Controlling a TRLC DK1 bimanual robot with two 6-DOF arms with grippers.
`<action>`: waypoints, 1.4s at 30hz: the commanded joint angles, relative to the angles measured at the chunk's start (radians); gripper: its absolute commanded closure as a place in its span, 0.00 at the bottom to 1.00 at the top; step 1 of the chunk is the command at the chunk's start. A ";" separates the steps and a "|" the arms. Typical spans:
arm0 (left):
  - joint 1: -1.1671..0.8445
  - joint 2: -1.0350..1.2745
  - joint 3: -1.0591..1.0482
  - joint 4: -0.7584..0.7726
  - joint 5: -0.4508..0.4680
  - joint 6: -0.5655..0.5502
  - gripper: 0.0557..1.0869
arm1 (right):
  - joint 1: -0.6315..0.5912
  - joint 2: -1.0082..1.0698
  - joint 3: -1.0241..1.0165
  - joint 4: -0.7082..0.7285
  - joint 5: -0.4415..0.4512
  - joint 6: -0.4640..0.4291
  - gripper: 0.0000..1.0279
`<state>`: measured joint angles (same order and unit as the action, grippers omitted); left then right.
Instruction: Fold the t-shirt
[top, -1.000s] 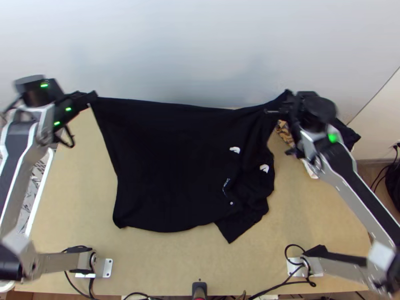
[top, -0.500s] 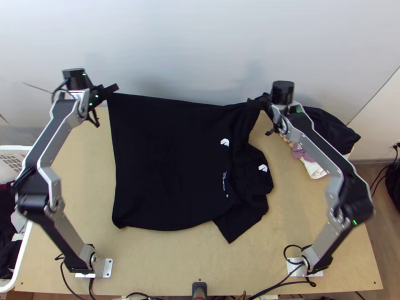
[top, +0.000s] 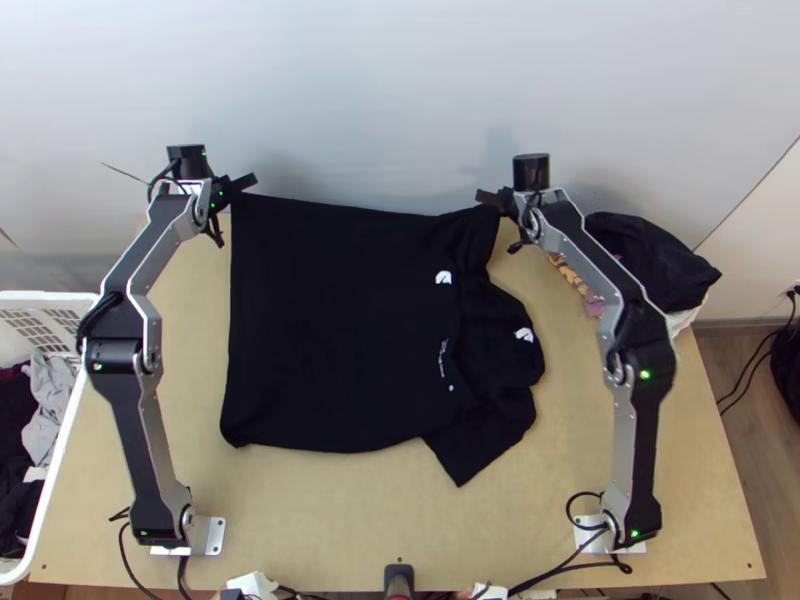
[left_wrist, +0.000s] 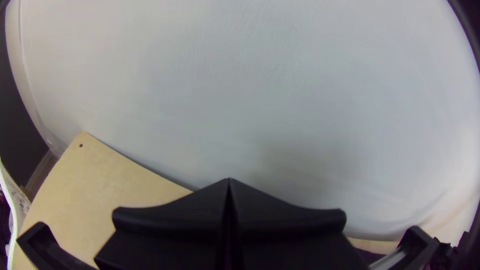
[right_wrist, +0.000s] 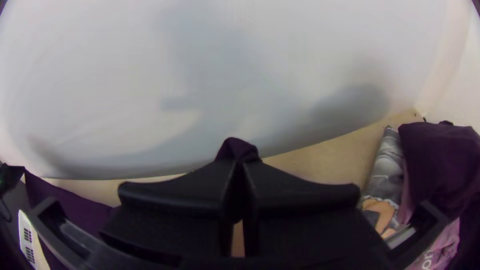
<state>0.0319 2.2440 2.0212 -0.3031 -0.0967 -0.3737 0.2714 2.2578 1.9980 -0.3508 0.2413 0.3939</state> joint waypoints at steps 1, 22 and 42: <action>0.003 0.095 0.108 -0.042 -0.005 -0.010 0.95 | 0.003 0.121 0.183 -0.085 -0.002 0.060 0.82; -0.035 -0.262 0.079 -0.501 0.121 -0.039 0.13 | 0.121 -0.070 0.248 -0.338 -0.020 0.118 0.04; -0.086 -1.064 -0.756 -0.636 0.127 0.068 0.13 | 0.155 -0.567 -0.275 -0.409 0.075 -0.082 0.05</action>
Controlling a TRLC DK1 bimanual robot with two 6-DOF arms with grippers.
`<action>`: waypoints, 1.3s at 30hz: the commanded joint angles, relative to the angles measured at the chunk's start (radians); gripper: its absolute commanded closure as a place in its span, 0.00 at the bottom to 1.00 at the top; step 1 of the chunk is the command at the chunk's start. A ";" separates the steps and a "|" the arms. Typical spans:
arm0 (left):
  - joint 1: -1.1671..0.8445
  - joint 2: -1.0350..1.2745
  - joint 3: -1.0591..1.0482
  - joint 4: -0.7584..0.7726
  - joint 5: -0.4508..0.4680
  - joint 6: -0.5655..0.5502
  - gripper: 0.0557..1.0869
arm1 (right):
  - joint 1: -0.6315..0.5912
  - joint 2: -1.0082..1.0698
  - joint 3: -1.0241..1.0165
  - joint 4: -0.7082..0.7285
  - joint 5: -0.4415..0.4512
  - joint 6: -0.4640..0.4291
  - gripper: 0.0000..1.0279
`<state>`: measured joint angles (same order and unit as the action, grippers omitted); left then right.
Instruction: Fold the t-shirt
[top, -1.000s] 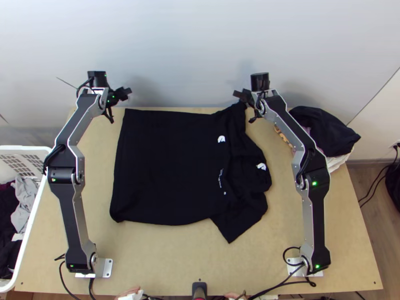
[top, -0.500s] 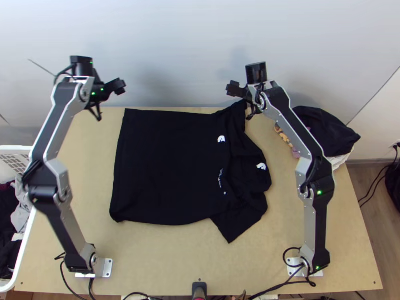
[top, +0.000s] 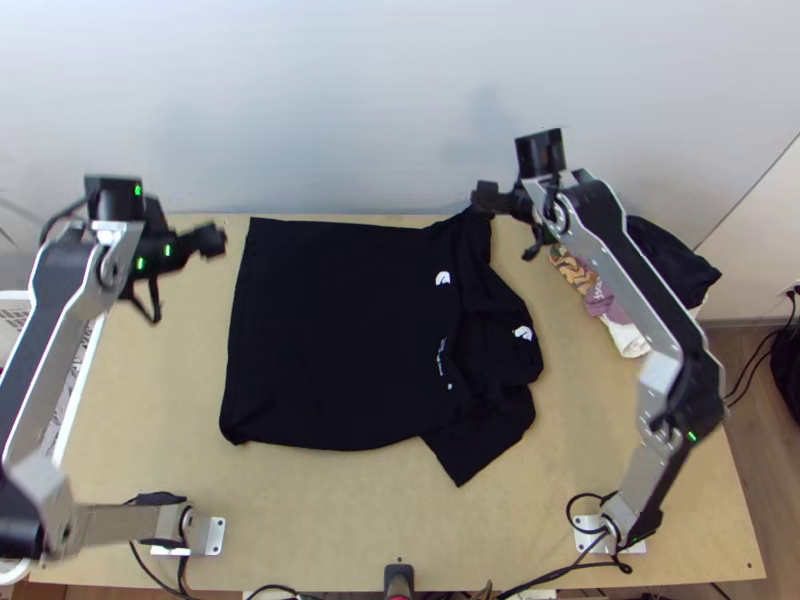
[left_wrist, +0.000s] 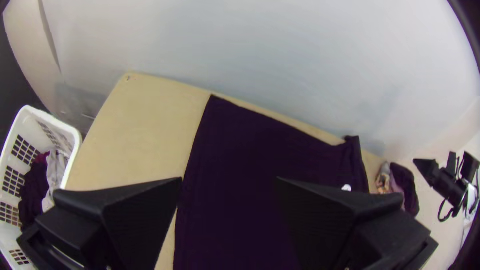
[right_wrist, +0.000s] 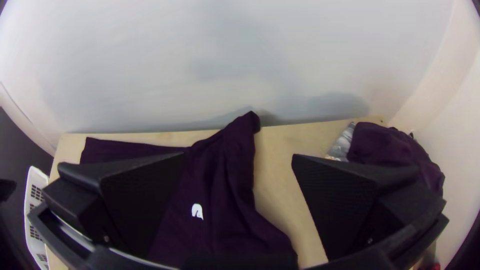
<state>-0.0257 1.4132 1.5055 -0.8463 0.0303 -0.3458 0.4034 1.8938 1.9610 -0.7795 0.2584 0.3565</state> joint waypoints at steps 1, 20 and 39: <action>-0.036 -0.266 -0.272 -0.109 0.000 0.041 0.13 | 0.025 -0.236 -0.284 0.031 0.073 -0.045 0.05; -0.088 -0.527 -0.858 -0.152 -0.017 0.051 0.14 | 0.055 -0.742 -0.832 0.005 0.048 -0.125 0.05; -0.154 -0.427 -0.964 0.084 -0.086 -0.059 0.96 | 0.226 -0.837 -1.016 -0.188 -0.358 -0.017 0.05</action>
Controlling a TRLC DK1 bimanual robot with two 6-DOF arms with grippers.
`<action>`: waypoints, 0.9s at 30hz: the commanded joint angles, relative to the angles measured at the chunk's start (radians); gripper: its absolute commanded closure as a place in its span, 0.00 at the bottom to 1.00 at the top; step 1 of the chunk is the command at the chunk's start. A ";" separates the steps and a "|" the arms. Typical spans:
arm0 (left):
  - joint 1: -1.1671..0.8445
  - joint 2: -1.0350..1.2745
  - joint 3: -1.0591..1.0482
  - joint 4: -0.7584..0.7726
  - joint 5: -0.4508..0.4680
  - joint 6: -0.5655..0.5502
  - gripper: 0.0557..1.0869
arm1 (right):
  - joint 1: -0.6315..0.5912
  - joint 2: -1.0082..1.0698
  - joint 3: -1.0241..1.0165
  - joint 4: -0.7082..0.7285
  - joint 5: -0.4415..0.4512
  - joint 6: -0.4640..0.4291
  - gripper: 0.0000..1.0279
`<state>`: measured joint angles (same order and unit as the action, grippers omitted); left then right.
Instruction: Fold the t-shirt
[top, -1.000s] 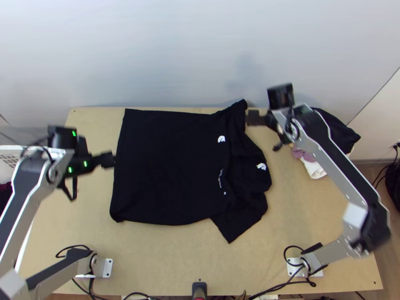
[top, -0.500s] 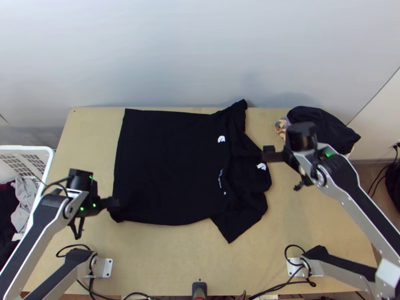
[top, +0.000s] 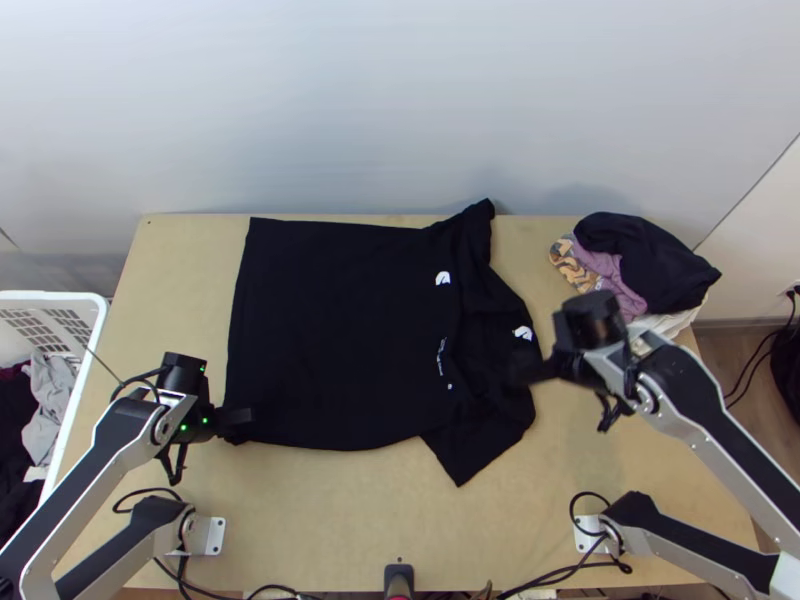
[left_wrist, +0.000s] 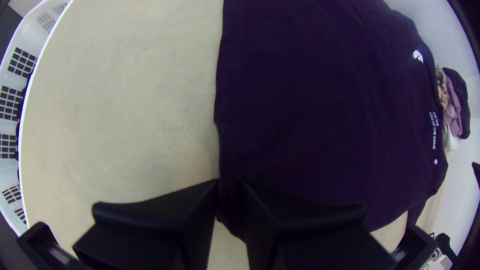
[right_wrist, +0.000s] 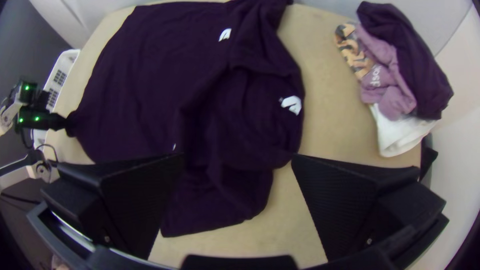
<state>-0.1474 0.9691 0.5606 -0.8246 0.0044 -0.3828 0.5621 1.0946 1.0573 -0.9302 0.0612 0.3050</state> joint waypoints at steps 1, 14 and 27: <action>-0.032 0.006 -0.013 0.062 -0.073 -0.014 0.96 | 0.068 -0.036 -0.125 -0.038 -0.193 0.040 0.05; 0.203 -0.055 0.140 -0.070 -0.080 0.174 0.96 | 0.269 0.021 -0.257 0.071 -0.271 0.059 0.05; 0.178 0.016 0.206 -0.076 -0.078 0.120 0.96 | 0.550 0.284 -0.232 0.269 -0.259 0.063 0.07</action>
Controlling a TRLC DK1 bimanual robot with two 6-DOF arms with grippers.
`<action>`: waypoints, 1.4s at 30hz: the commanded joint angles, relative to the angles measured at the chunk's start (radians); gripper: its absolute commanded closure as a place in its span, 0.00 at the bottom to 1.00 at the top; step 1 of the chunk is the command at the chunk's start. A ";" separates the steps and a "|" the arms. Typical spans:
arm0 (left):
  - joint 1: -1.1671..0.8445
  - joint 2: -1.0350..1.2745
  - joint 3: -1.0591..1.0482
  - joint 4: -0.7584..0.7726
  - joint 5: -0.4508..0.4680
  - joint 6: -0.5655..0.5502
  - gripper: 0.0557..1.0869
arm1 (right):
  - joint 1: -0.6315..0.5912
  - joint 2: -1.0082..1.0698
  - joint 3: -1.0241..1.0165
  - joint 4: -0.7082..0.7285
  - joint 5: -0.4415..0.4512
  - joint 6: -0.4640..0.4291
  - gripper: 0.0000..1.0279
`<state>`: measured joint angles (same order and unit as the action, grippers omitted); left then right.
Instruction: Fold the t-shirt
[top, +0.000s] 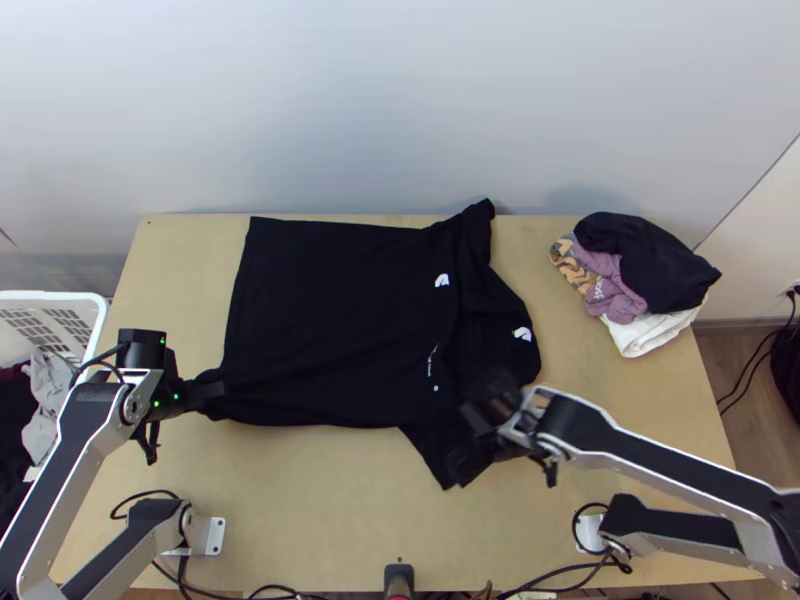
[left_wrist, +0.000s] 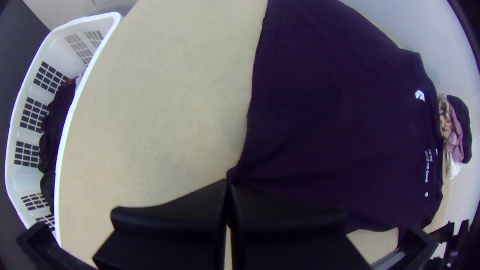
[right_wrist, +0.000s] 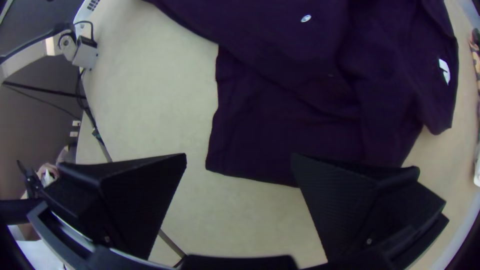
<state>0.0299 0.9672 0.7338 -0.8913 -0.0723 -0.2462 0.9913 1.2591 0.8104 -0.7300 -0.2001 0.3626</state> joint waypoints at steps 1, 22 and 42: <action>0.002 0.018 0.035 -0.012 -0.001 -0.018 0.96 | 0.125 0.131 0.016 0.075 0.002 0.006 0.08; 0.013 0.051 0.022 0.011 0.005 -0.013 0.96 | 0.153 0.240 -0.068 0.254 0.180 -0.096 0.81; 0.018 0.038 0.345 -0.448 0.212 0.128 0.96 | 0.138 0.086 0.211 -0.353 -0.074 -0.166 0.97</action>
<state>0.0471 1.0050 0.9451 -1.1240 0.0463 -0.2077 1.1248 1.3735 0.8940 -0.8925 -0.1749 0.2291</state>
